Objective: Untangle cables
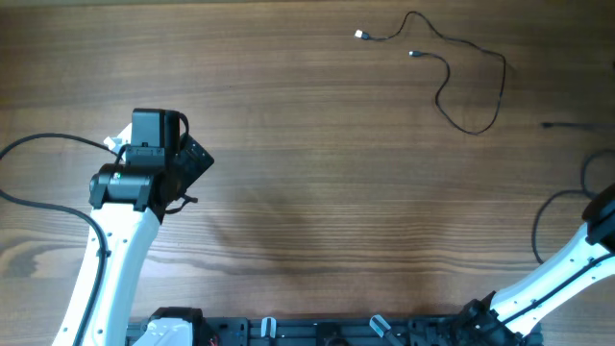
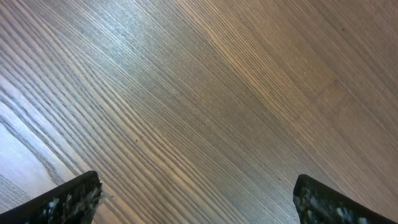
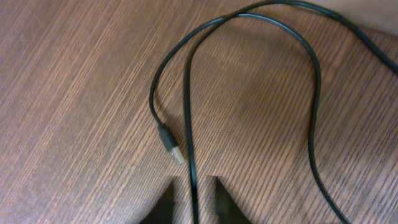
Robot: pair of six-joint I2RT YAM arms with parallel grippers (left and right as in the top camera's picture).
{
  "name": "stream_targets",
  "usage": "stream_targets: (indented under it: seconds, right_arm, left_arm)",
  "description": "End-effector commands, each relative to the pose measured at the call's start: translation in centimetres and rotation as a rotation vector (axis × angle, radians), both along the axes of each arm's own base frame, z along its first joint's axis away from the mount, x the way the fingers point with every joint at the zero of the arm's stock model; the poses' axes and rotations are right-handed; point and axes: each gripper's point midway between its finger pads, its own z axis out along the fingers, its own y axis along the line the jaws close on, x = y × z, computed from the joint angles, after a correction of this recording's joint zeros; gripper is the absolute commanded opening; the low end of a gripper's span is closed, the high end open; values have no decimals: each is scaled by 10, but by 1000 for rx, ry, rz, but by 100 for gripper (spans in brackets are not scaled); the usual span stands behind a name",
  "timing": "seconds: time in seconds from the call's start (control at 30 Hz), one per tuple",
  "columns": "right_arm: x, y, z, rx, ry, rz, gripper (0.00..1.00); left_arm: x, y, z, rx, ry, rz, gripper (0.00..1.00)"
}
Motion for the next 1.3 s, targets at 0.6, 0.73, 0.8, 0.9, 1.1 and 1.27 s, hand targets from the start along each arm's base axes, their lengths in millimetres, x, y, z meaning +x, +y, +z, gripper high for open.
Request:
stream_targets:
  seconds: [0.6, 0.73, 0.8, 0.9, 1.1, 1.27]
  right_arm:
    - [-231, -39, 1, 203, 134, -573, 86]
    - [-233, -31, -35, 187, 107, -580, 80]
    - [-232, -35, -45, 148, 71, -580, 76]
    - [-223, -42, -53, 79, -15, -565, 63]
    - [-168, -43, -38, 43, -212, -383, 4]
    - [-68, -27, 31, -51, -386, -45, 4]
  left_arm:
    - [-1, 4, 2, 21, -3, -3, 100]
    - [-1, 4, 2, 21, -3, -3, 100]
    - [-1, 4, 2, 21, -3, -3, 100]
    - [-1, 4, 2, 21, -3, -3, 100]
    - [-1, 4, 2, 21, -3, -3, 100]
    - [-1, 4, 2, 21, -3, -3, 100]
